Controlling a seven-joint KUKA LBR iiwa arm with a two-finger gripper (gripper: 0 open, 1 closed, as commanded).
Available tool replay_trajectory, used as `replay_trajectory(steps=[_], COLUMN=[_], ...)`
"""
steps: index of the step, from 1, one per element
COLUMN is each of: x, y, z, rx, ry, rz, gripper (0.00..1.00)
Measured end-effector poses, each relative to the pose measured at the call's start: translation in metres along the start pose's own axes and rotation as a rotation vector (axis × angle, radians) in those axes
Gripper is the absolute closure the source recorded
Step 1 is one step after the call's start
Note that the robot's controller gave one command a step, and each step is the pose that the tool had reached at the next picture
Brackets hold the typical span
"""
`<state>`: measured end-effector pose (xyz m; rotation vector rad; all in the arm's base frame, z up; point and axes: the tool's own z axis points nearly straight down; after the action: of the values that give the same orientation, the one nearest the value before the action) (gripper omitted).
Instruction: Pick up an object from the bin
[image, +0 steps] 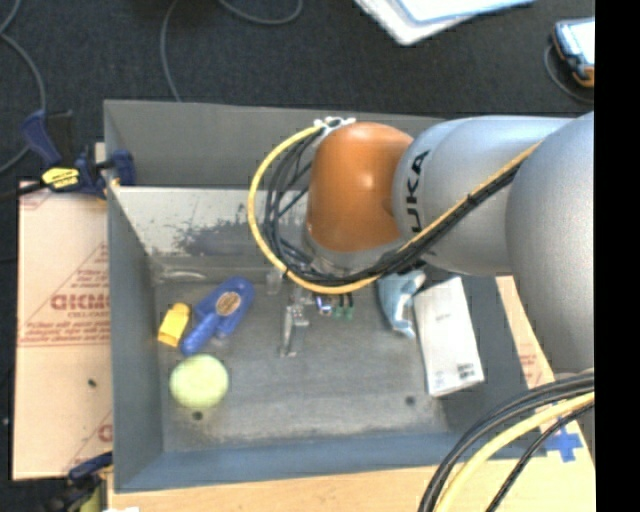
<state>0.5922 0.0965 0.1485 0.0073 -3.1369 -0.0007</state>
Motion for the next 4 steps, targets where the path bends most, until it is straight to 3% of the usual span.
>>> replay_trajectory(steps=[1, 2, 3, 4], x=[-0.001, -0.025, -0.034, -0.016], y=[-0.001, 0.032, 0.038, 0.060], z=[-0.004, 0.078, 0.029, 0.048], rx=[0.000, -0.001, 0.000, -0.001], ry=[-0.006, -0.005, -0.011, -0.008], rz=[0.004, -0.330, -0.343, -0.594], gripper=[0.00, 0.00, 0.00, 0.00])
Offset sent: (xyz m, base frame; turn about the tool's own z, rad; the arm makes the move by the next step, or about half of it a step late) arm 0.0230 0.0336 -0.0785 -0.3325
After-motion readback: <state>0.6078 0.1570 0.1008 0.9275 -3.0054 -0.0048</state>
